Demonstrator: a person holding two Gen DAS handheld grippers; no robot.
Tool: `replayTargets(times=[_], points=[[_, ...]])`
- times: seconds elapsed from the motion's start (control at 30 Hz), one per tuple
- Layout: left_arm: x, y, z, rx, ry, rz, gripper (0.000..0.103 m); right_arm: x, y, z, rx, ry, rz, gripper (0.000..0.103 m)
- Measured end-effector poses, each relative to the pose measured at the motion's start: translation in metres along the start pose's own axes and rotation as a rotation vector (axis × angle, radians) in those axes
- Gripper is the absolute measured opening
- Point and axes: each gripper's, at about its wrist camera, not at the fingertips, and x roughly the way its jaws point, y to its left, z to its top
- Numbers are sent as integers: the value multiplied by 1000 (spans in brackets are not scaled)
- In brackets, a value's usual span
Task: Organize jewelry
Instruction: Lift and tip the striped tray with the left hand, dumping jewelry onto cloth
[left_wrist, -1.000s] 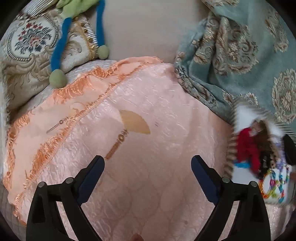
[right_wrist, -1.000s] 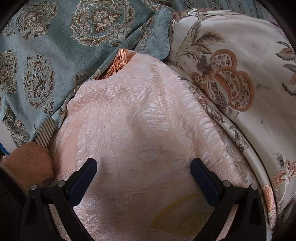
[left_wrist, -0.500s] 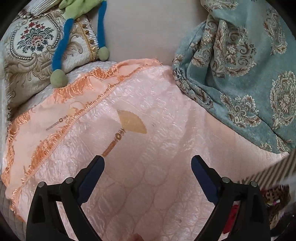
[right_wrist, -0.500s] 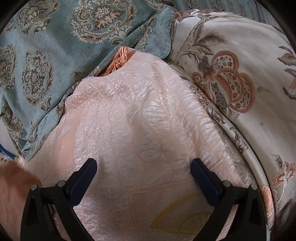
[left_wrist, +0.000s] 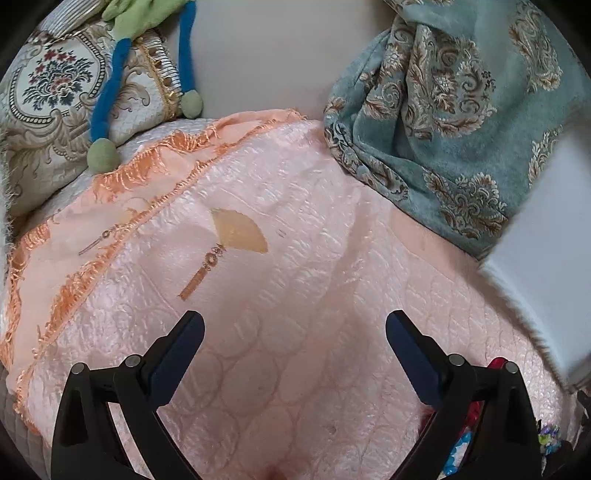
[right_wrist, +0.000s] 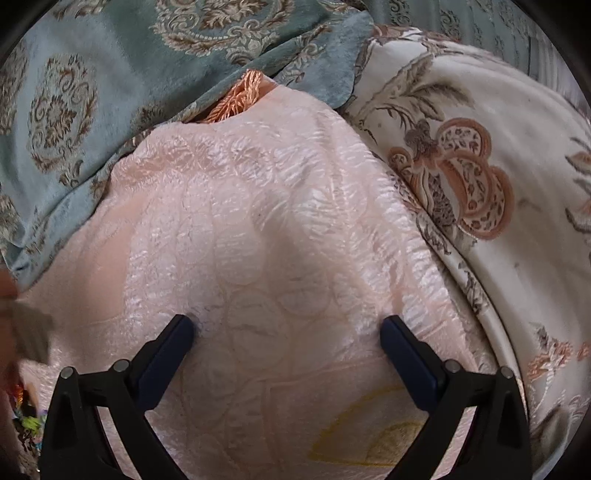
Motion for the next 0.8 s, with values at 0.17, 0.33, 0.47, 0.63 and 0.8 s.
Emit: replayTargets(times=[0.17, 0.33, 0.47, 0.63, 0.8], points=[[-2, -8, -1, 17, -4, -37, 86, 2, 1, 0, -7, 0, -10, 103], [-15, -18, -2, 52, -51, -93, 86, 1, 3, -1, -9, -1, -13, 103], [-32, -28, -5, 79, -109, -157, 86, 2, 2, 0, -9, -1, -13, 103], [-44, -47, -16, 141, -116, -210, 86, 1, 1, 0, -8, -1, -12, 103], [-63, -63, -43, 188, -108, -257, 86, 2, 3, -1, -8, -1, -13, 103]])
